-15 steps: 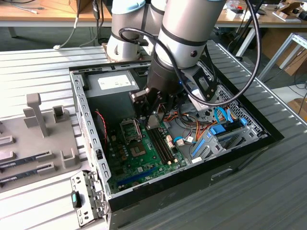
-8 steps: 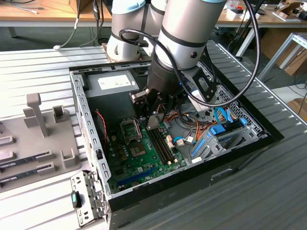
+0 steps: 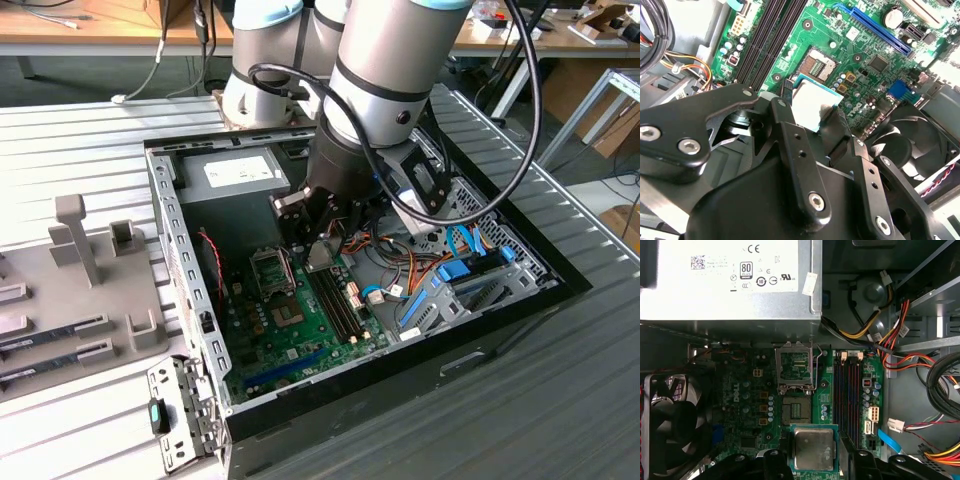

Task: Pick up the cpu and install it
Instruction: 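Pick up the cpu and move it towards the insertion slot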

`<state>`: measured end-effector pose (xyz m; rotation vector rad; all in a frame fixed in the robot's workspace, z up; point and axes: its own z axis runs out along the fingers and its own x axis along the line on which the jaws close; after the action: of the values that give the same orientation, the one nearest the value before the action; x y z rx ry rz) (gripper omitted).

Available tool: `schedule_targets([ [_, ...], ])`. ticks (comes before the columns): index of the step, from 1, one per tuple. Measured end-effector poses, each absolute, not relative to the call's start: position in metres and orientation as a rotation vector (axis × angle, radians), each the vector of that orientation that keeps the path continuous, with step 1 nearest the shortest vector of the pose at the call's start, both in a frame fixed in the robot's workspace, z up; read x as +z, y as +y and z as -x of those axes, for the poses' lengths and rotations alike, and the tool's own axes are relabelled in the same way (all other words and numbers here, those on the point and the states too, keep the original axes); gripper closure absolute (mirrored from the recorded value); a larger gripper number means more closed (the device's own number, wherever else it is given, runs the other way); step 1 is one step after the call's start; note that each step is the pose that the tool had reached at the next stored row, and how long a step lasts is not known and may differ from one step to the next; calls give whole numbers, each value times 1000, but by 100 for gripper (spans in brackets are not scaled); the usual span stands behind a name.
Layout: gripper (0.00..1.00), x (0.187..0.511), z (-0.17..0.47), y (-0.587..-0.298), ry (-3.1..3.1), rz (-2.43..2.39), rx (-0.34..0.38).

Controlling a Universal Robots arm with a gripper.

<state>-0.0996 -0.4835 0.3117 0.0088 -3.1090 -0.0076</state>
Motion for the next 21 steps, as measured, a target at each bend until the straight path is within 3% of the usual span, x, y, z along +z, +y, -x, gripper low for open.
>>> schedule_targets([
  [21, 53, 306, 98, -484, -3109, -9, -8],
])
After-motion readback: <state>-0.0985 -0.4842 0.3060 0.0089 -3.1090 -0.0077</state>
